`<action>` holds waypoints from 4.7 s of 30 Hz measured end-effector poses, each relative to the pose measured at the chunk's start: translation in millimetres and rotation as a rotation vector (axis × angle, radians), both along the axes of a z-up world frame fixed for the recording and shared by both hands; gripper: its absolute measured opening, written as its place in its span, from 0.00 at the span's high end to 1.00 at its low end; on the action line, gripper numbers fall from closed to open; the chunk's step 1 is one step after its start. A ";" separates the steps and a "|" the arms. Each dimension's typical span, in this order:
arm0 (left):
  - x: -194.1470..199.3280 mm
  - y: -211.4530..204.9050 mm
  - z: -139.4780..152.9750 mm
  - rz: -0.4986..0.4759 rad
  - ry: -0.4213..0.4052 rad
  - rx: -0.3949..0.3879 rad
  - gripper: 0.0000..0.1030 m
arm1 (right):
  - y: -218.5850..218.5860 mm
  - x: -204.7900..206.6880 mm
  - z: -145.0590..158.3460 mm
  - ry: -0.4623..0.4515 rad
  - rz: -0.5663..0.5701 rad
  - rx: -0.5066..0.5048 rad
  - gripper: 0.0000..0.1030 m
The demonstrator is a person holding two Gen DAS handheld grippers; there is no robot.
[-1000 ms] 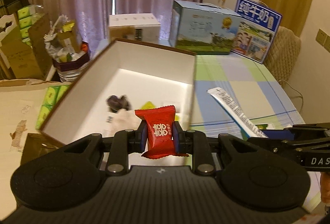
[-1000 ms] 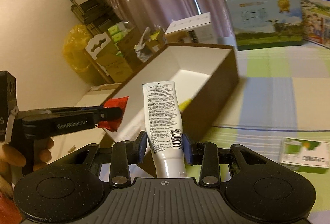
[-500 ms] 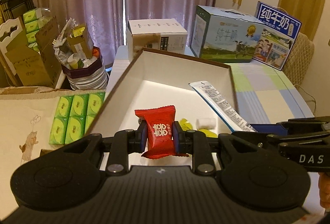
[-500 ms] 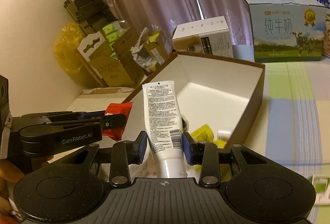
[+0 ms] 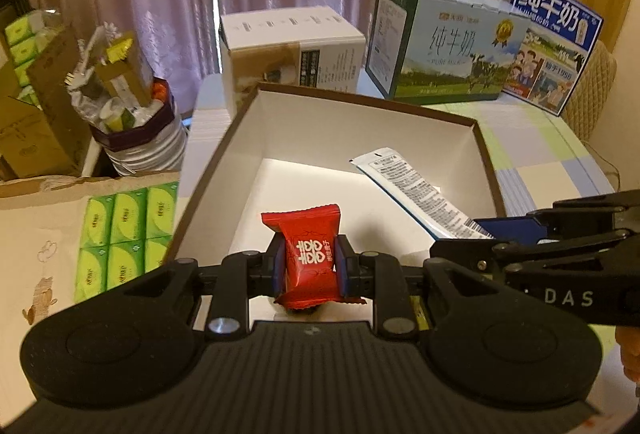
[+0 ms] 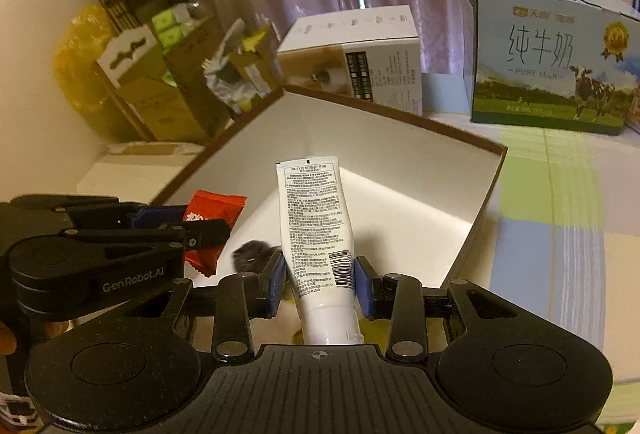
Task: Organize objects
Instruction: 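Carry the red packet in the left tool and toothpaste tube in the right tool to the box, then open the left tool to drop the red packet into the box, then open the right tool to drop the white toothpaste tube into the box, then move both tools away from the box toward the green-white box and white clip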
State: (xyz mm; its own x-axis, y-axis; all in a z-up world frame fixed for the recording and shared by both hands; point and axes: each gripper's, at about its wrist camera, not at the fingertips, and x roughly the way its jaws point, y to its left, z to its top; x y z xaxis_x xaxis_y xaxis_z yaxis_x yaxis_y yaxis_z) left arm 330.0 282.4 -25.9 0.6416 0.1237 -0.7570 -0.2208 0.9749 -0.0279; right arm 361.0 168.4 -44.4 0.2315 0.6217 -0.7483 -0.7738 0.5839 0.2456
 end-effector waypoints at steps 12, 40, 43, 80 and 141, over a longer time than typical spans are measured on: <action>58.0 10.9 -33.9 -0.020 0.067 -0.012 0.80 | 30.3 35.4 -22.1 -0.092 0.064 -0.113 0.67; 83.3 20.8 -47.8 -0.005 0.096 -0.008 0.71 | 31.2 49.6 -29.2 -0.103 0.061 -0.139 0.67; 81.7 21.1 -46.9 -0.006 0.095 -0.005 0.69 | 31.1 49.5 -29.1 -0.104 0.063 -0.135 0.67; -25.9 -6.8 21.0 0.028 -0.041 -0.002 0.18 | -67.3 -41.5 33.4 -0.126 0.027 0.133 0.41; -144.5 -262.7 3.1 0.091 0.039 -0.069 0.17 | -356.7 -81.2 16.6 0.046 0.035 0.110 0.40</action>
State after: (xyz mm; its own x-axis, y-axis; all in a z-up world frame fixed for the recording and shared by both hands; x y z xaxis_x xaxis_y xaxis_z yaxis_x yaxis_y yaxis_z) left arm 185.6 19.6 -22.8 0.6001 0.1271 -0.7898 -0.3109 0.9467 -0.0839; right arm 279.9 -188.3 -27.8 0.1752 0.7074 -0.6847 -0.7798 0.5243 0.3420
